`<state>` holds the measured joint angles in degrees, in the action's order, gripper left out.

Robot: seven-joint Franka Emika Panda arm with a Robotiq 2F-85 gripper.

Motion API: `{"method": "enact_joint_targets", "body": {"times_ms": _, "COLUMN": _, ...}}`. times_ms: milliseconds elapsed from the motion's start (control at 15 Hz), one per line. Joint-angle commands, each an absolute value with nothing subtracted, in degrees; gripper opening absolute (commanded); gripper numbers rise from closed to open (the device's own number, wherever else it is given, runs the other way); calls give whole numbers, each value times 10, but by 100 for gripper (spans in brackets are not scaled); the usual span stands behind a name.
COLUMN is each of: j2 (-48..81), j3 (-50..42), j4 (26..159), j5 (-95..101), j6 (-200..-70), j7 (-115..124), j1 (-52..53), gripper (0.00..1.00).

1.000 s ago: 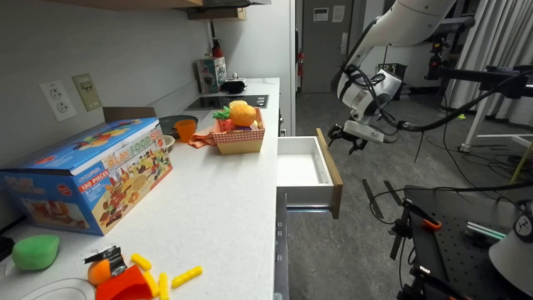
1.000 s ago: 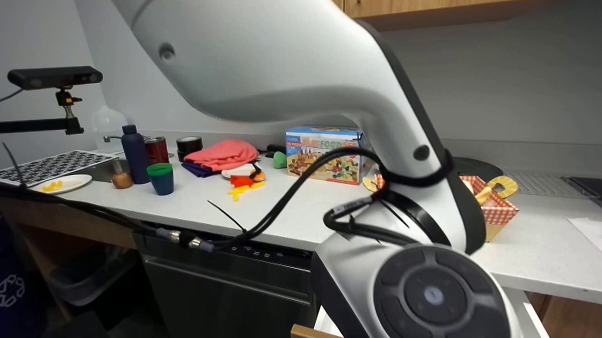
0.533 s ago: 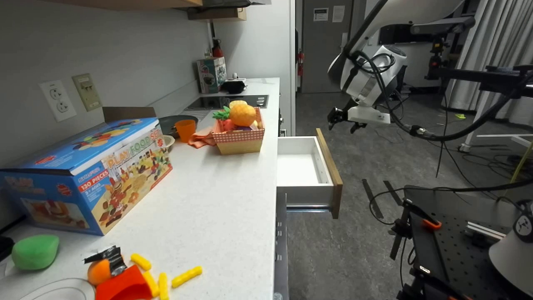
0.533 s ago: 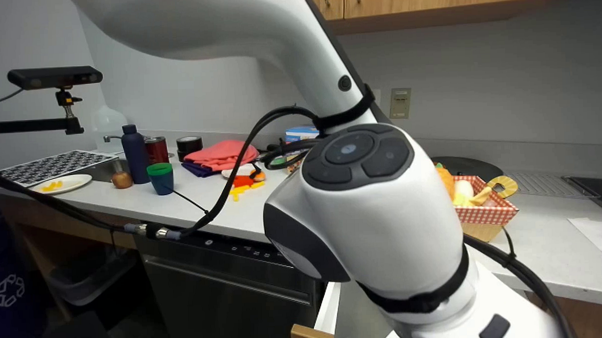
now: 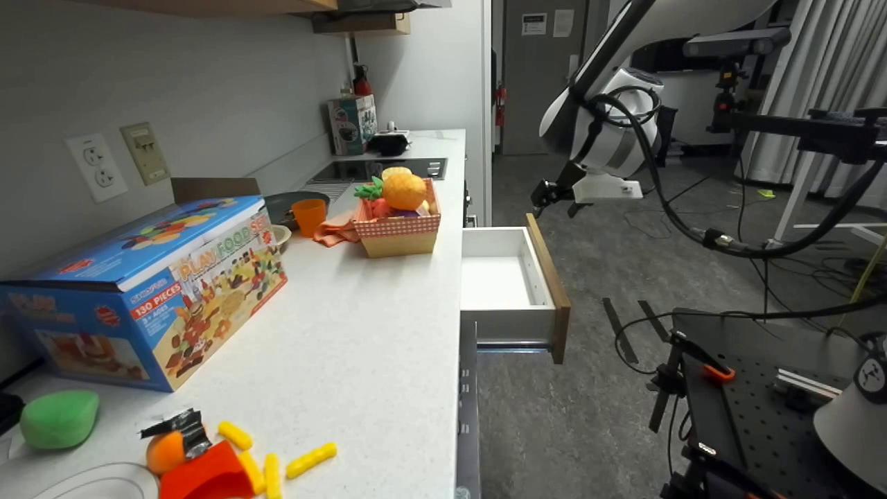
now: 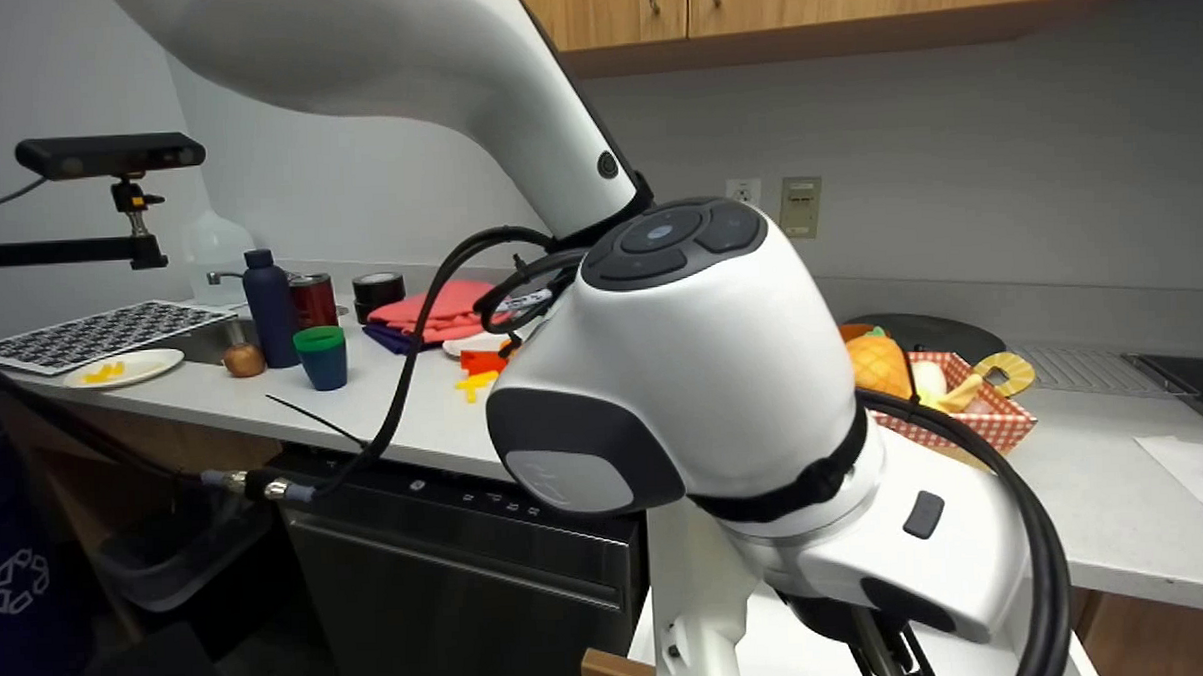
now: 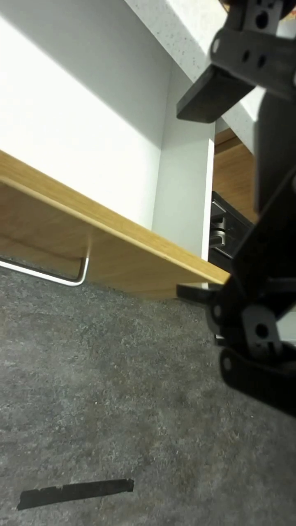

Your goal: Open the drawer, put the stuffed pineapple in the drawer, then close it

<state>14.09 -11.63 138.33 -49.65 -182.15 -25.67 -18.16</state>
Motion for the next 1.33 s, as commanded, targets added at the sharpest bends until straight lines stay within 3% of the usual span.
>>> {"method": "enact_joint_targets", "body": {"times_ms": 0, "j2": 141, "j3": -117, "j4": 1383, "j5": -496, "j6": -1821, "j7": -257, "j1": -182, "gripper": 100}}
{"method": "enact_joint_targets", "body": {"times_ms": 333, "j2": 121, "j3": -105, "j4": 1323, "j5": -474, "j6": -1824, "j7": -294, "j1": -192, "gripper": 100}}
{"method": "enact_joint_targets", "body": {"times_ms": 867, "j2": 127, "j3": -69, "j4": 1121, "j5": -430, "j6": -1628, "j7": -423, "j1": -208, "gripper": 100}}
{"method": "enact_joint_targets", "body": {"times_ms": 933, "j2": 116, "j3": -93, "j4": 1169, "j5": -407, "j6": -1669, "j7": -369, "j1": -190, "gripper": 100}}
{"method": "enact_joint_targets", "body": {"times_ms": 1267, "j2": 119, "j3": -93, "j4": 1167, "j5": -409, "j6": -1664, "j7": -371, "j1": -190, "gripper": 100}}
